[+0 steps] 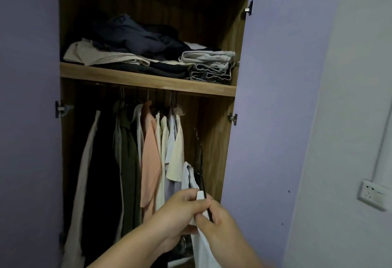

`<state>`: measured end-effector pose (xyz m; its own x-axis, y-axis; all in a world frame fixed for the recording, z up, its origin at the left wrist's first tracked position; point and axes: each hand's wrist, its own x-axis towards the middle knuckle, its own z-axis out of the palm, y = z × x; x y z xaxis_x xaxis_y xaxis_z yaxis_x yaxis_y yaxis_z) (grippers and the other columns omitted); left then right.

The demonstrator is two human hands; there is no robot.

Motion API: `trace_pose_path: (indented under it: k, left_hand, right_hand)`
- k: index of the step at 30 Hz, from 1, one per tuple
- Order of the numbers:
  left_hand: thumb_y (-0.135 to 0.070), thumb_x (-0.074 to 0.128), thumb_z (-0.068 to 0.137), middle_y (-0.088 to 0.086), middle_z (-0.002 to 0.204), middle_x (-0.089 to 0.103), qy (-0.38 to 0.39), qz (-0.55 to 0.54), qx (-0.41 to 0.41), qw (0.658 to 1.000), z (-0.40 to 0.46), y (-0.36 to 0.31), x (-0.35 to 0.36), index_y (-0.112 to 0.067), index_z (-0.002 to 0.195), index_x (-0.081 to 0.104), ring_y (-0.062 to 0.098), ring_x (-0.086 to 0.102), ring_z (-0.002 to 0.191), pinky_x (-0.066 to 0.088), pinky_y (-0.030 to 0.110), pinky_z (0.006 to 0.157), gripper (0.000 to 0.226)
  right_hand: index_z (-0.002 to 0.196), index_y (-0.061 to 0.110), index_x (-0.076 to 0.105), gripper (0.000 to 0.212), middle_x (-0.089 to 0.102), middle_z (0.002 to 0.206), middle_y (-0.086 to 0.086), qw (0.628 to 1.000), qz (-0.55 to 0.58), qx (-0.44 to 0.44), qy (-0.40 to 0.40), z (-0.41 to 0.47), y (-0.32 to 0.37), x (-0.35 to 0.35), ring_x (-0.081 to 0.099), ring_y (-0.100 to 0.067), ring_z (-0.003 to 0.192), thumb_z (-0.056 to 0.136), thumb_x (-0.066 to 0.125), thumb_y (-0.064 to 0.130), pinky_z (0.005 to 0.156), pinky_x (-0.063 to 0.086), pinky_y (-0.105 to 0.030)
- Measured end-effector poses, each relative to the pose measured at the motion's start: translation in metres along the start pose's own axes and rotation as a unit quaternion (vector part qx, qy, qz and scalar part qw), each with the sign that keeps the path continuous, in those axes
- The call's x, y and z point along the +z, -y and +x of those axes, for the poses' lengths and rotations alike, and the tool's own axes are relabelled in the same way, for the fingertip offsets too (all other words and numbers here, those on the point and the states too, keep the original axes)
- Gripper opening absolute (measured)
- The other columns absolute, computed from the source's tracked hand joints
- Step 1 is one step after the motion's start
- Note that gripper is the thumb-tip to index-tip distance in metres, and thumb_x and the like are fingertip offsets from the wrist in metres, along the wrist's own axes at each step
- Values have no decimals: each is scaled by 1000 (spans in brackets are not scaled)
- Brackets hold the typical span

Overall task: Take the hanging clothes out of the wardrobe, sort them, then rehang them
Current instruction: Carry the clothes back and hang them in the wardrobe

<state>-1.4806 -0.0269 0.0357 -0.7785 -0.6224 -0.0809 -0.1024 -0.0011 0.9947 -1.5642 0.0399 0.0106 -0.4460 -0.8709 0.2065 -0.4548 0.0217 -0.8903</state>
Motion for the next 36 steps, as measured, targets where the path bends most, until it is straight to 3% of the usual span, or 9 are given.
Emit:
trace_pose_path:
  k: [5,8,11,14,17,23,28,31,36]
  left_hand:
    - [-10,51,93,3,80,66,-16,-45,2,999,70,-10,-22,-9,102,66,10,63,73,47,19,62,17]
    - [-13,50,94,3,81,61,-17,-62,3,998,110,-12,-36,-11,100,64,7,62,63,46,16,51,15]
    - [-12,49,95,7,86,55,-20,-88,11,996,151,-10,-49,-10,98,63,15,55,75,46,23,67,15]
    - [-14,47,96,3,80,52,-20,-70,28,997,191,-9,-52,-13,96,62,12,51,73,44,18,59,15]
    - [-18,46,97,3,83,55,-24,-53,36,998,232,-10,-52,-16,96,62,12,54,78,46,19,65,17]
    - [-17,43,98,3,93,61,-40,-63,65,995,312,-19,-50,-12,109,63,14,59,89,49,21,77,23]
    - [-12,42,96,10,77,56,-86,-70,102,989,373,-33,-52,-6,99,63,15,55,69,46,23,64,22]
    - [-12,43,95,22,92,60,-126,-87,117,981,406,-36,-64,-3,104,62,27,58,82,47,33,74,23]
    - [-10,40,97,12,77,59,-173,-64,115,976,460,-55,-91,-7,96,61,20,56,67,43,28,62,21]
  right_hand:
    - [137,33,33,50,50,119,16,1000,-20,9,2,61,-10,-10,46,7,107,93,51,16,72,34,6]
    - [100,37,49,22,59,100,8,999,-13,27,-15,88,-19,-11,55,9,82,91,54,17,68,39,-1]
    - [82,54,48,37,59,100,2,997,-34,25,-57,116,-31,1,55,-3,87,91,56,18,75,39,-8]
    - [64,61,55,56,55,85,8,993,-61,25,-101,152,-39,3,53,2,88,95,49,15,74,38,-6]
    - [74,36,46,37,51,75,7,995,-26,23,-96,191,-52,-10,51,12,75,95,45,6,66,38,-8]
    - [78,15,51,20,58,80,-3,994,23,19,-105,275,-91,-39,52,-9,72,95,44,7,59,39,-13]
    - [89,20,49,18,54,83,2,997,29,-16,-65,343,-99,-65,52,-5,74,100,37,25,58,38,-13]
    - [89,22,50,13,55,85,3,998,40,-24,-33,381,-100,-77,52,-5,73,99,41,25,61,38,-14]
    - [86,20,50,14,49,73,3,997,44,-28,-48,444,-106,-90,42,-6,59,98,44,17,49,33,-15]
